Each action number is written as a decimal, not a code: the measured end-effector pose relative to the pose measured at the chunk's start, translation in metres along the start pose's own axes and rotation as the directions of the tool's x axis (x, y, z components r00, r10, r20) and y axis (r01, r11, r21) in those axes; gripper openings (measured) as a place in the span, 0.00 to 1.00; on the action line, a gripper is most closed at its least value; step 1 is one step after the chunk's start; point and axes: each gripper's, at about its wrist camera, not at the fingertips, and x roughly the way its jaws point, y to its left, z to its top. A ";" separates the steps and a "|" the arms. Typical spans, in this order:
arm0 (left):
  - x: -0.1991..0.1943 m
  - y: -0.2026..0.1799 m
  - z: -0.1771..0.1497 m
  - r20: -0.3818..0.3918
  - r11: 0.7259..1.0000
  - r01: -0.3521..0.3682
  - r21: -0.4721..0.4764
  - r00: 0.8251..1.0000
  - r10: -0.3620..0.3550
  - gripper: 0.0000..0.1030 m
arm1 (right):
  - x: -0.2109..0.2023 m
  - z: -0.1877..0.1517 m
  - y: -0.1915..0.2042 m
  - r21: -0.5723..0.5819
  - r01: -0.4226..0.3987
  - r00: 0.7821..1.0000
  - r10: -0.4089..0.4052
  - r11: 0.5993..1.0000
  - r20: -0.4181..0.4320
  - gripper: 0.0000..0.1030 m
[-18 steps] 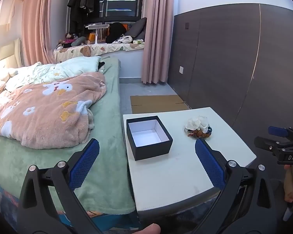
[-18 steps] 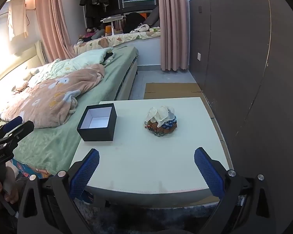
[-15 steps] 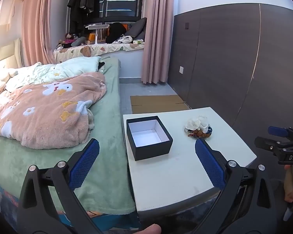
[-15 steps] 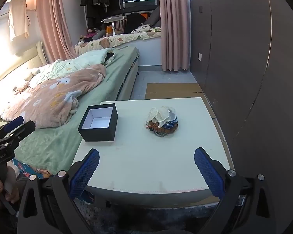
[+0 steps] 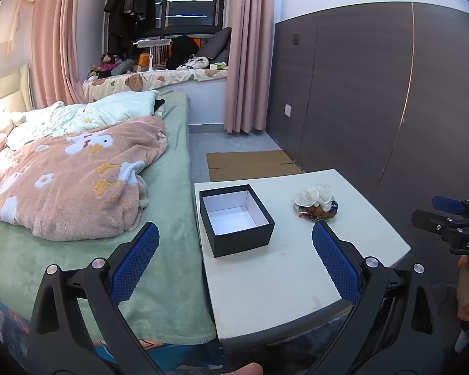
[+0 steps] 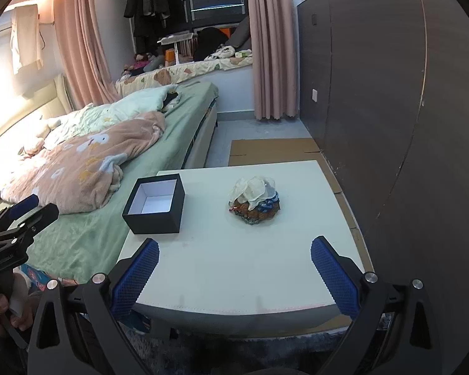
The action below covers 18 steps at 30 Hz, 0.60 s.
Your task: Organize jewelry
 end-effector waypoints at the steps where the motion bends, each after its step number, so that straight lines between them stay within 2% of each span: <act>1: 0.000 0.000 0.000 0.001 1.000 -0.003 -0.002 1.000 0.003 0.95 | -0.001 0.000 -0.001 0.005 0.002 1.000 -0.002 1.000 0.005 0.93; 9: 0.002 -0.001 -0.002 0.000 1.000 0.003 0.016 1.000 -0.003 0.95 | -0.003 -0.001 -0.007 0.022 -0.028 0.999 0.027 0.999 0.026 0.93; 18: 0.003 0.003 -0.001 -0.005 1.000 0.013 -0.011 1.000 -0.013 0.95 | -0.001 -0.001 -0.001 0.003 0.001 1.000 -0.001 1.000 0.029 0.93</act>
